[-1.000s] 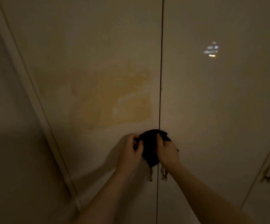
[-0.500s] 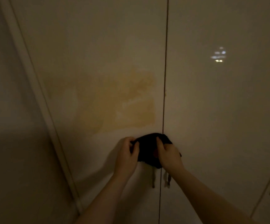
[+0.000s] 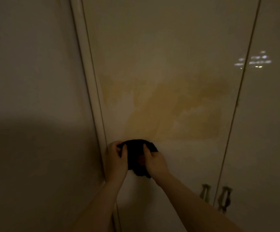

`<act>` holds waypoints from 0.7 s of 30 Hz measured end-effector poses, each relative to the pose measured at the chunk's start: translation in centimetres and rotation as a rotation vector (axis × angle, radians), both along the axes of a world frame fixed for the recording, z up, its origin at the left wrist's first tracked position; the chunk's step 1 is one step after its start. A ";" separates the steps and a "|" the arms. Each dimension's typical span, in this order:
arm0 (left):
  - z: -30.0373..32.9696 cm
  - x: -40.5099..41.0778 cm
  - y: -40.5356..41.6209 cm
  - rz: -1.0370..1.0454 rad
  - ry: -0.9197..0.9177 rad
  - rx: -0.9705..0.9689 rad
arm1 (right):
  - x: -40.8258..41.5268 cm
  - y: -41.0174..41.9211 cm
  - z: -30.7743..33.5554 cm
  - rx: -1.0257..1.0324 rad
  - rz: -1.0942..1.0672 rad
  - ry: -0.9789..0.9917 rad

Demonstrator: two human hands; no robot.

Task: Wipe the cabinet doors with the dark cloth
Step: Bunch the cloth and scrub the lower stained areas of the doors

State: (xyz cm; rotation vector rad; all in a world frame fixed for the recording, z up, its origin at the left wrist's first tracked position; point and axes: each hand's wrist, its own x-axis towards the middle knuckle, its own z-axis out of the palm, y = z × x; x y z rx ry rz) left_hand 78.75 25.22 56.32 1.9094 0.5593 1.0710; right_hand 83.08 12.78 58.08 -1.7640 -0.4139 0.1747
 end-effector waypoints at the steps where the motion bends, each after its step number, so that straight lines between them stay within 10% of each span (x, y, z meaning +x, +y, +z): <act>1: 0.2 0.0 0.5 0.012 -0.023 0.009 | 0.0 0.7 0.1 0.009 -0.003 0.000; 14: -2.4 -1.3 -0.6 -0.107 -0.079 0.389 | -1.1 2.0 1.5 0.168 -0.101 -0.010; 21: 6.9 2.0 0.0 0.090 -0.044 0.483 | -0.4 2.2 8.4 0.086 -0.141 -0.201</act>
